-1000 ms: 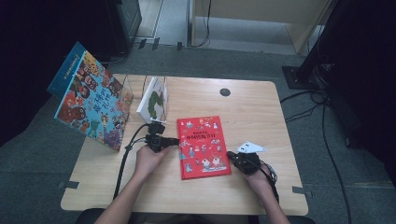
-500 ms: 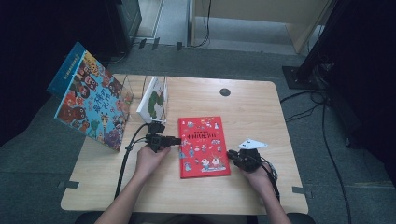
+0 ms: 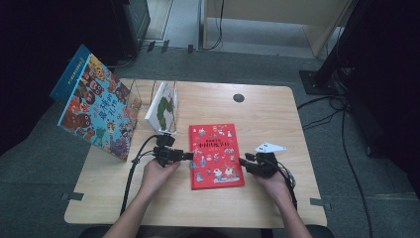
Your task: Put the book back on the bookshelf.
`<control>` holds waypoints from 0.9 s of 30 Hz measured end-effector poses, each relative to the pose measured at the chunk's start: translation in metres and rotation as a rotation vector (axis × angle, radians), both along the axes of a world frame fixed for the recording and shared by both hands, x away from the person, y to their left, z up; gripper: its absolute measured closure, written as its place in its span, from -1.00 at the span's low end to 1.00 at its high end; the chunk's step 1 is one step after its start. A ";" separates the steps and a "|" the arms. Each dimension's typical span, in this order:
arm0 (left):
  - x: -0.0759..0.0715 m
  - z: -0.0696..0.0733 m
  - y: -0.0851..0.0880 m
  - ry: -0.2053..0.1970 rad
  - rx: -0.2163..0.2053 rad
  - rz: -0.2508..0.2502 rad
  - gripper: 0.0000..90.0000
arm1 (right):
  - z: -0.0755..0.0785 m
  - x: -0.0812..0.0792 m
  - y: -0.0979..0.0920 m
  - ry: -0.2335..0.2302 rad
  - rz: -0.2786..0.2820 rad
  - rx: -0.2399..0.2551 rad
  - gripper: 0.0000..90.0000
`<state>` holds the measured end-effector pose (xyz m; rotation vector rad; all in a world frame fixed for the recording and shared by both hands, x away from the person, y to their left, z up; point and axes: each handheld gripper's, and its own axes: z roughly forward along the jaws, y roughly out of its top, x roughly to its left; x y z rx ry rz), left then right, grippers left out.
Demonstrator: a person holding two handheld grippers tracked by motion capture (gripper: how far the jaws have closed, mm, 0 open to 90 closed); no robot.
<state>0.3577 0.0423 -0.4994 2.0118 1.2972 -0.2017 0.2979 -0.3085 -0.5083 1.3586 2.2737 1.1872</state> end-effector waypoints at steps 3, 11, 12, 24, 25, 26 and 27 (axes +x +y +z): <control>-0.001 -0.001 0.002 0.011 -0.017 -0.007 -0.06 | 0.000 0.007 -0.002 0.046 -0.011 0.063 0.24; -0.006 0.000 0.000 -0.013 0.011 -0.026 -0.10 | 0.006 0.018 0.003 0.077 0.008 0.026 0.28; -0.006 0.000 0.000 -0.015 0.009 -0.023 -0.09 | 0.008 0.022 0.005 0.090 0.008 0.013 0.25; -0.004 0.000 0.000 0.006 0.051 -0.041 0.51 | 0.013 0.048 0.016 0.200 0.012 -0.022 0.17; -0.003 0.000 0.000 0.003 0.054 -0.040 0.56 | 0.013 0.049 0.017 0.213 0.014 -0.023 0.16; -0.003 -0.001 0.001 0.003 0.048 -0.037 0.59 | 0.013 0.050 0.018 0.216 0.014 -0.023 0.16; -0.002 -0.001 0.001 0.006 0.052 -0.039 0.65 | 0.013 0.051 0.019 0.223 0.016 -0.025 0.16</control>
